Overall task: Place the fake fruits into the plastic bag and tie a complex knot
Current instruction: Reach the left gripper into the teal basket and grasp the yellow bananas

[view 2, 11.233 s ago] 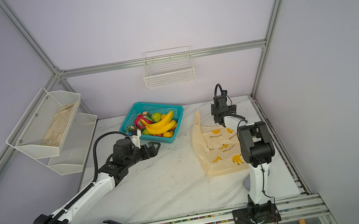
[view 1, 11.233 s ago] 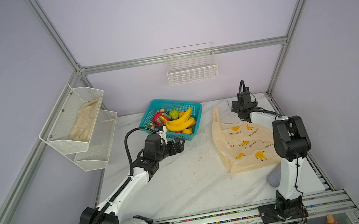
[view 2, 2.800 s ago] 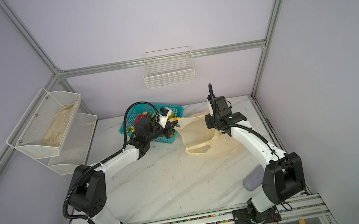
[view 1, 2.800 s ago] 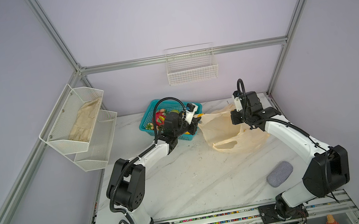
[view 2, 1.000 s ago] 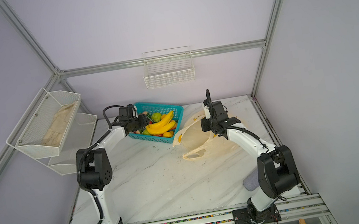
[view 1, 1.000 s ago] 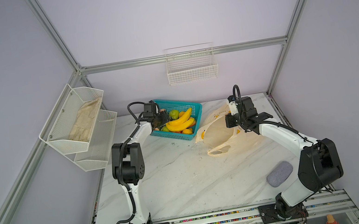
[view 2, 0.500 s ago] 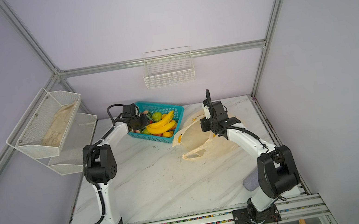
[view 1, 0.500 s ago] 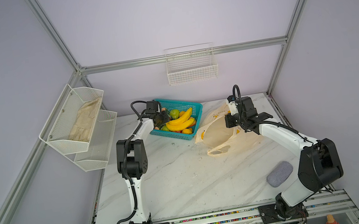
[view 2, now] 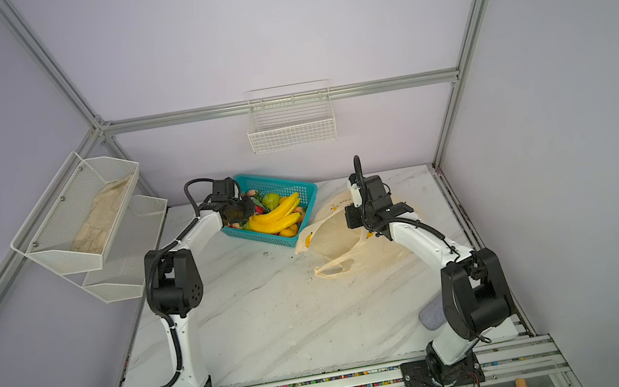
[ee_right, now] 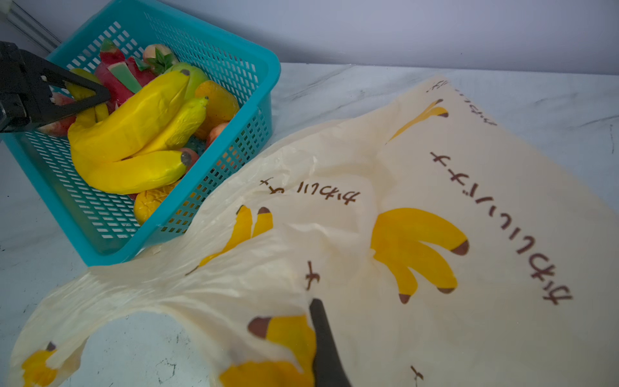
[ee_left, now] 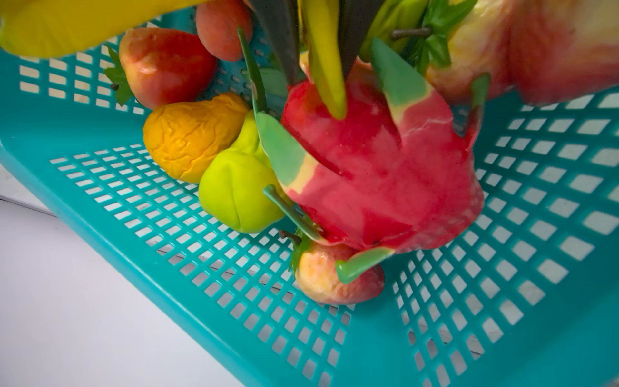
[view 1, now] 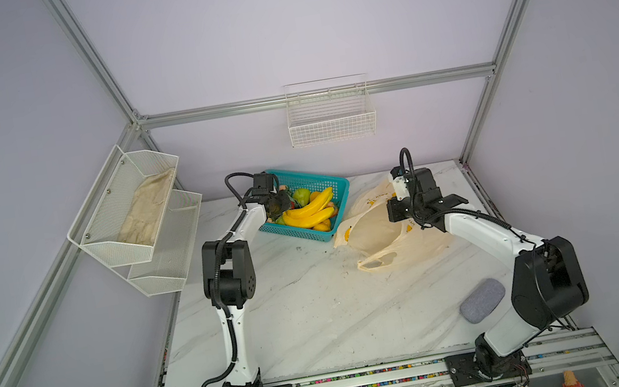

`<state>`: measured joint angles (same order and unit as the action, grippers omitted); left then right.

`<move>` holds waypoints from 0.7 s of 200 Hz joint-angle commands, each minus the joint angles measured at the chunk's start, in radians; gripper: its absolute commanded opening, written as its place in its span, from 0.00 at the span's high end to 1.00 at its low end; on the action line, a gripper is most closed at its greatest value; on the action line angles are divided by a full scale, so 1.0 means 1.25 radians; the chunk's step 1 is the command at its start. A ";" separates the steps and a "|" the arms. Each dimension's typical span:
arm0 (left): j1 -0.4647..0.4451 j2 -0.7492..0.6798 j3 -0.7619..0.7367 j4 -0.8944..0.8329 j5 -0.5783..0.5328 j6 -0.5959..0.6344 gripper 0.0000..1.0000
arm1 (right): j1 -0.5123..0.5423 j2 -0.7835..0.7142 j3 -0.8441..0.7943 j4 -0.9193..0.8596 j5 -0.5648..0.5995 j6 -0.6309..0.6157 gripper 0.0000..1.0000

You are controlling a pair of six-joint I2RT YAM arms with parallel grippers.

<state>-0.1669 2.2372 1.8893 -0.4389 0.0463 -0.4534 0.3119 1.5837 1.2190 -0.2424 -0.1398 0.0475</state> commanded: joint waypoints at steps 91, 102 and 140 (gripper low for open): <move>-0.008 -0.071 0.096 0.053 -0.041 -0.020 1.00 | -0.004 -0.019 -0.004 0.008 -0.012 -0.001 1.00; -0.009 -0.076 0.096 0.057 -0.041 -0.020 1.00 | -0.005 -0.019 -0.004 0.009 -0.013 0.001 1.00; -0.012 -0.114 0.075 0.070 -0.033 -0.018 1.00 | -0.005 -0.012 -0.001 0.010 -0.008 0.017 1.00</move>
<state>-0.1726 2.2040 1.8893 -0.4072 0.0025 -0.4690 0.3119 1.5833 1.2190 -0.2424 -0.1505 0.0517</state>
